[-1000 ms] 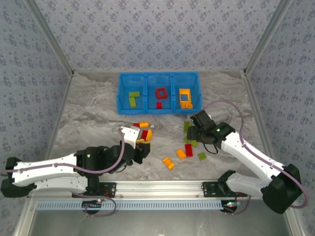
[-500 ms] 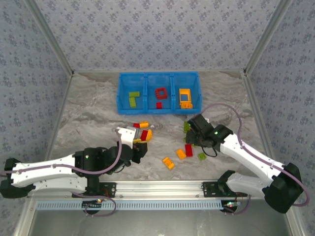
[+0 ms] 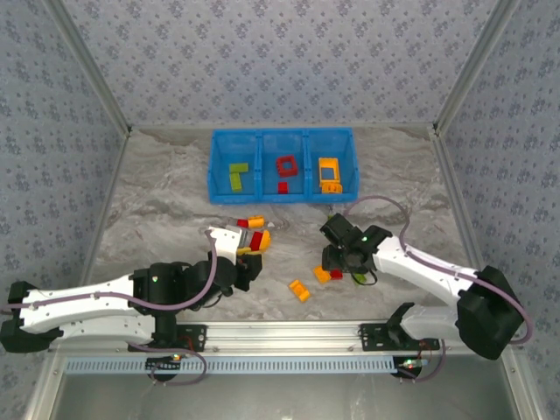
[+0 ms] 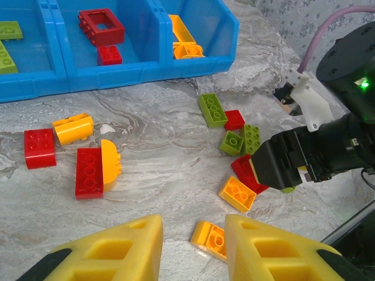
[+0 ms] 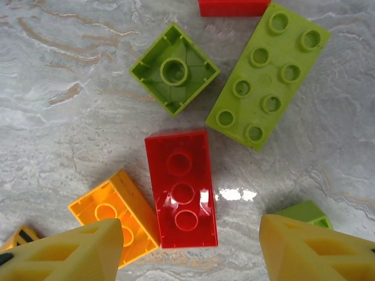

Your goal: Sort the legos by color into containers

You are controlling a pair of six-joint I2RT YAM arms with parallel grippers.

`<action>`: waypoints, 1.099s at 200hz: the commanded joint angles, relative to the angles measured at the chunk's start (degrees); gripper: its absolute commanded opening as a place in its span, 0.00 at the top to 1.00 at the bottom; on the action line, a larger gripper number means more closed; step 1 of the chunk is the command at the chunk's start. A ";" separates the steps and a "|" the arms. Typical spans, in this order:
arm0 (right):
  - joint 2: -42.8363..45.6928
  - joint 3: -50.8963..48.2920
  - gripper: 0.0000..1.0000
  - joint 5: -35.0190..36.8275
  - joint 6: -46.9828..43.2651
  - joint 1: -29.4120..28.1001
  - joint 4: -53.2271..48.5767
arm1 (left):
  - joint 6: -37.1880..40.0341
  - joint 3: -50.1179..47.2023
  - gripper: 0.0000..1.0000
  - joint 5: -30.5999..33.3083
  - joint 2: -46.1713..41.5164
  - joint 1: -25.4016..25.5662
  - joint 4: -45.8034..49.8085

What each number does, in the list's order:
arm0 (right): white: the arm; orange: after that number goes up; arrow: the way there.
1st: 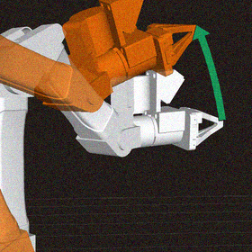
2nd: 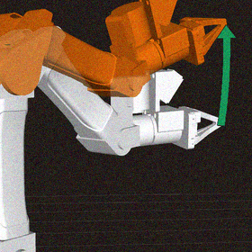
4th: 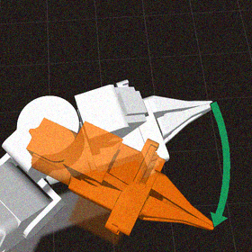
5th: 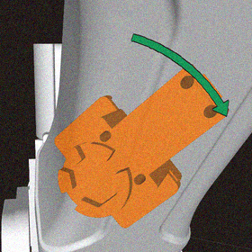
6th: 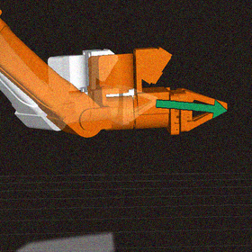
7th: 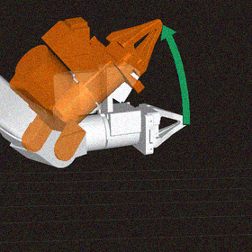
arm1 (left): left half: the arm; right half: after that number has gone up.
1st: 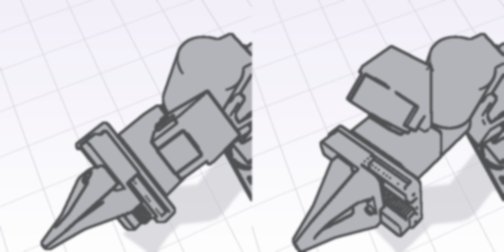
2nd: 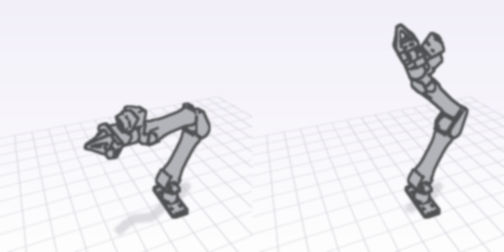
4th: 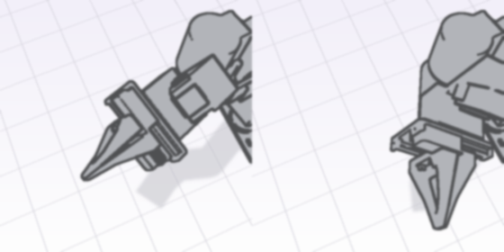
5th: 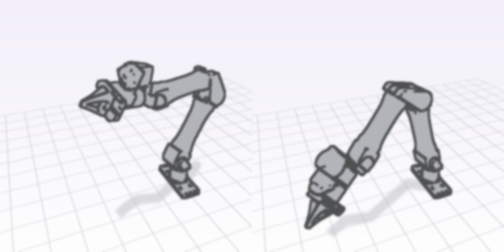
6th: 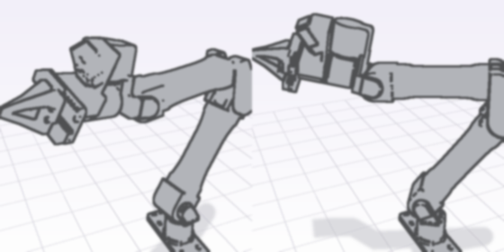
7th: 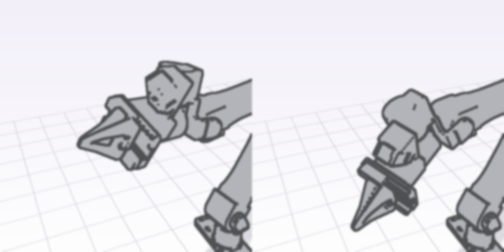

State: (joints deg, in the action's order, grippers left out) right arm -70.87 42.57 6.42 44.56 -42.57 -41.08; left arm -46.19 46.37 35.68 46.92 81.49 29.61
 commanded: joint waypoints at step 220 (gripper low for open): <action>-4.95 0.82 0.64 2.20 -0.53 1.82 3.07 | 1.30 2.44 0.67 0.62 2.74 0.46 -2.01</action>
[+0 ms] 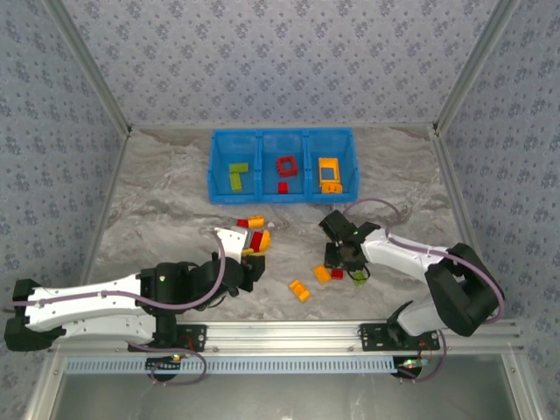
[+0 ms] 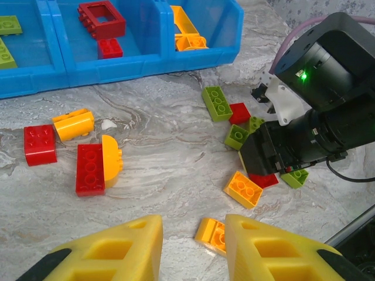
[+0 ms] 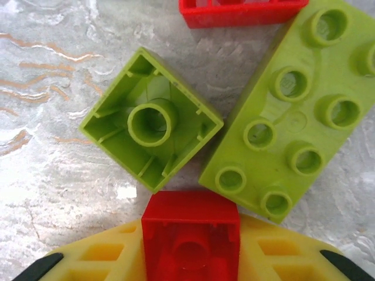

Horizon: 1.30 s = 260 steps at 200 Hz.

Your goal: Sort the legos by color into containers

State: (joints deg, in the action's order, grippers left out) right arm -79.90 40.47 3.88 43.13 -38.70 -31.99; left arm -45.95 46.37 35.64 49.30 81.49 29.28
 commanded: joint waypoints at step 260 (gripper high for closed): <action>-50.26 73.49 0.68 -10.16 -13.69 5.68 -0.76 | 4.35 10.61 0.67 11.32 3.39 0.42 2.16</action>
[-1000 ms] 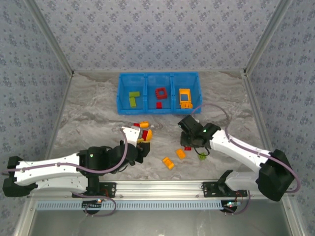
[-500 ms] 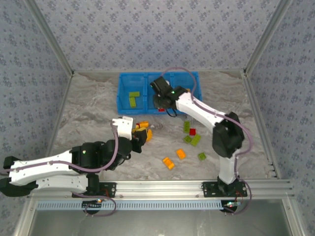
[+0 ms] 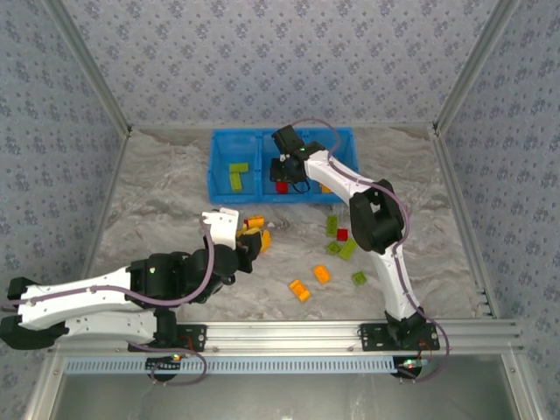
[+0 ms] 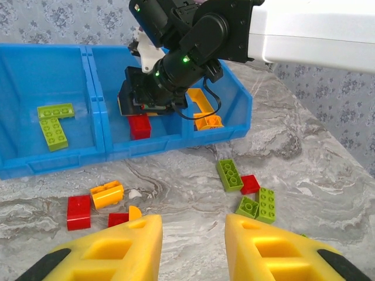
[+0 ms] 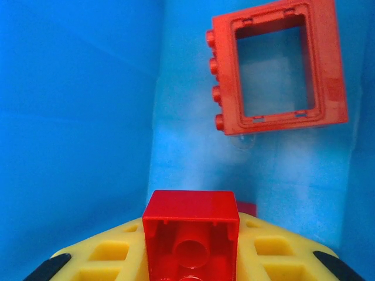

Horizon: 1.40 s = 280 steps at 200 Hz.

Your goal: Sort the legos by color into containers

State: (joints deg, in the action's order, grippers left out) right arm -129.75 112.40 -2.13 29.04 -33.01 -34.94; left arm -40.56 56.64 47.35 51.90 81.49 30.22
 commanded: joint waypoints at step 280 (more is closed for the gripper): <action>38.33 -25.22 0.50 7.48 0.47 -3.53 9.21 | -6.87 0.98 0.67 -17.32 3.58 -14.32 12.27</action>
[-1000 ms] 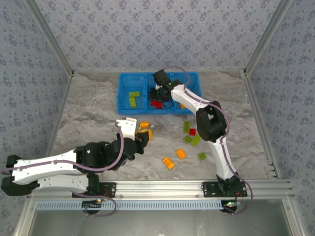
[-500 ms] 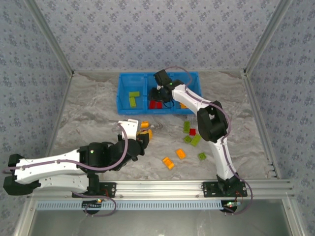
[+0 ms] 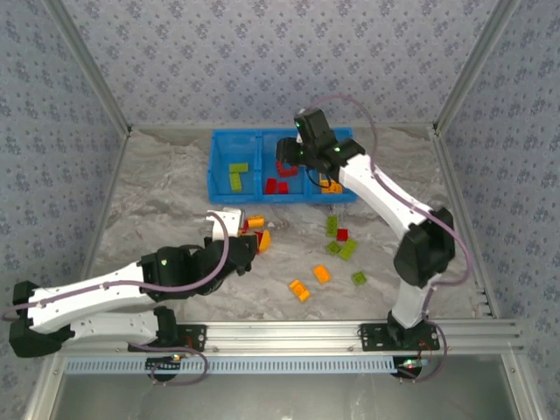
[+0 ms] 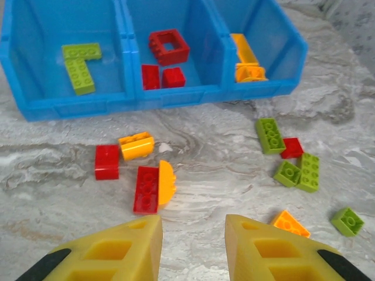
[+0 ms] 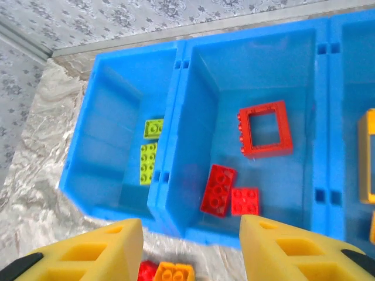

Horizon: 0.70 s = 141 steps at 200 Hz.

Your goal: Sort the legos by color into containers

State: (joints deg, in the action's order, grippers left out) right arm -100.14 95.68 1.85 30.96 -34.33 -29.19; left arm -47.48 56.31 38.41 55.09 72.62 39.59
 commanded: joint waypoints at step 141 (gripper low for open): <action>44.06 -48.57 0.46 9.14 1.29 -19.44 2.80 | 5.14 7.96 0.35 -26.85 36.31 -27.62 -7.57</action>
State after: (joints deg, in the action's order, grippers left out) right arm -57.87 49.91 9.69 30.68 -52.07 -25.93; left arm -42.68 61.01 11.40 86.02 45.80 32.49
